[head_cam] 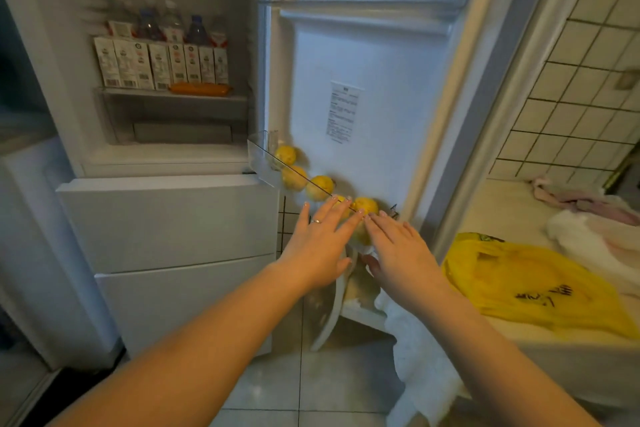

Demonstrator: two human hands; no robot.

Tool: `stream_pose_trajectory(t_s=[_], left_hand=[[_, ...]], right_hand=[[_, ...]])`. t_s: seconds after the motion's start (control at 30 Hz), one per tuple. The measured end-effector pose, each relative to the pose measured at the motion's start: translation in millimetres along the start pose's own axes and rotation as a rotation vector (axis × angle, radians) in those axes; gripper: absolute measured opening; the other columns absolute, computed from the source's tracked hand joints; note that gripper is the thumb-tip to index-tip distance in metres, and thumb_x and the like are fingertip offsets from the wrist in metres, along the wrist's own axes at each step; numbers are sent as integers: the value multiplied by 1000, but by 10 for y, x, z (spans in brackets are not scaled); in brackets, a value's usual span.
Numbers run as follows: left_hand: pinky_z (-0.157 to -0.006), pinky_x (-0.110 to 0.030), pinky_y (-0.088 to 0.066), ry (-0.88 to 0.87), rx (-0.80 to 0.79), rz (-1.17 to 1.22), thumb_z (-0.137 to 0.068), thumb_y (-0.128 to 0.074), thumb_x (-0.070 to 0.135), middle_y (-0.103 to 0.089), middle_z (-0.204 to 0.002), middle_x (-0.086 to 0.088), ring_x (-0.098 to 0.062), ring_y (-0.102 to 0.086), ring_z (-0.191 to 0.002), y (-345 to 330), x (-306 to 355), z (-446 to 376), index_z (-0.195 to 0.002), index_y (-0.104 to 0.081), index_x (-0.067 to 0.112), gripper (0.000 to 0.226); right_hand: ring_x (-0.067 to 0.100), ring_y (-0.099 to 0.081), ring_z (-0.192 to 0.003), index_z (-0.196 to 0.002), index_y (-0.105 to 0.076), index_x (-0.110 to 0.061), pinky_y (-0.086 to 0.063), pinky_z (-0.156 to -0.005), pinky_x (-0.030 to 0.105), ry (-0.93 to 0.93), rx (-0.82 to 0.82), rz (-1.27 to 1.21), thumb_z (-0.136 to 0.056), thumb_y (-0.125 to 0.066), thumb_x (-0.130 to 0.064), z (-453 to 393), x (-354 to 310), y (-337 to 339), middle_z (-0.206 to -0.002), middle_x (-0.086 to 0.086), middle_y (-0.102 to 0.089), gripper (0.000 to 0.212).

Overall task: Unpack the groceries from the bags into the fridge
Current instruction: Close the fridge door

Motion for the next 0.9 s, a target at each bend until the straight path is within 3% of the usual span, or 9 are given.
stream_pose_trajectory(t_s=[0.13,0.3,0.5,0.63,0.8,0.9], left_hand=[[-114,-54,-3,-8,14,-4,-90,-52,41,-4,-156,-2,-23,4,-145,85,-22,10,-150,-3,27,79],[-114,-54,-4,-18,4,-7,-90,-53,41,-2,-157,0,-22,3,-145,153,-138,193,-150,-2,27,80],[-116,-50,-5,-15,17,47,-90,-54,34,-2,-157,1,-19,1,-145,270,-501,605,-150,-7,25,77],[-115,-47,-15,11,63,65,-88,-55,26,-6,-157,2,-18,-9,-143,305,-846,890,-149,-12,23,75],[-114,-43,-19,79,81,77,-84,-57,24,-14,-157,-3,-21,-13,-143,330,-1352,1233,-149,-14,22,78],[-117,-46,-13,197,41,95,-88,-56,26,-7,-157,-2,-22,-4,-144,368,-1710,1481,-149,-5,28,79]], right_hand=[[17,-13,-144,-150,-11,-16,-10,-117,35,-23,-7,10,-96,-45,-34,17,-66,5,-157,1,-16,67],[21,-19,-143,-149,-15,-11,-15,-116,36,13,15,33,-95,-47,-23,52,-292,13,-155,6,-20,64],[27,-58,-116,-128,-54,-2,-45,-96,40,79,87,63,-65,-83,-20,54,-833,53,-128,14,-58,72],[28,-57,-118,-128,-53,0,-45,-95,36,145,152,3,-68,-81,-16,30,-1300,106,-129,15,-57,68],[25,-28,-140,-145,-27,-4,-29,-110,33,226,97,-126,-89,-59,-17,-70,-1934,120,-151,12,-30,66],[27,-39,-134,-141,-37,-1,-36,-105,35,277,136,-132,-82,-68,-15,-127,-2280,233,-145,15,-40,68]])
Point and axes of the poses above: each hand's wrist, its own z-axis away from the middle knuckle, its own y-axis out of the back of the hand, x = y × z, the point moved 8 cm from there along -z, towards the middle knuckle
